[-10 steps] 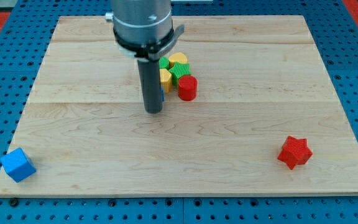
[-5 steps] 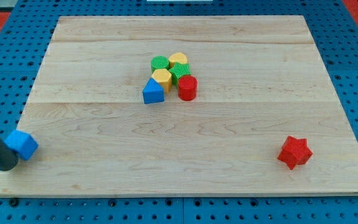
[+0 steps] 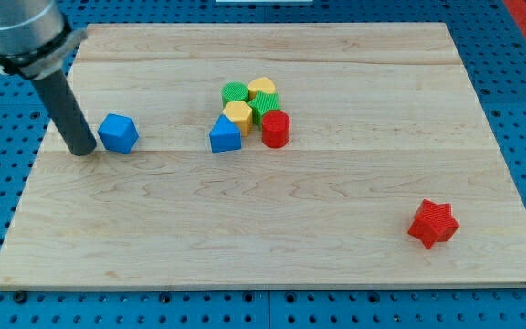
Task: Slide the cube into the group of blocks
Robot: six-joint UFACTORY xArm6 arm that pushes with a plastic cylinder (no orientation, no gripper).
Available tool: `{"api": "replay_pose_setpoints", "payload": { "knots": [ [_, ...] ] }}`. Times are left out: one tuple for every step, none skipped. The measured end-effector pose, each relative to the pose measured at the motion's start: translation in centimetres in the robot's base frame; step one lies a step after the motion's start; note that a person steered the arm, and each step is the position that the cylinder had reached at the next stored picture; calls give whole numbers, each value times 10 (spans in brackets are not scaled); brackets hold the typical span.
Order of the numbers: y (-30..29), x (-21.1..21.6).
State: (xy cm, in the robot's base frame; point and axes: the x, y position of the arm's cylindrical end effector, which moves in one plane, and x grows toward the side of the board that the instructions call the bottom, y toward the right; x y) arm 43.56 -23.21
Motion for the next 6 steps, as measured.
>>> {"api": "replay_pose_setpoints", "payload": {
  "knots": [
    [43,-14],
    [111,-23],
    [132,-32],
    [98,-46],
    [56,-56],
    [35,-64]
  ]
}}
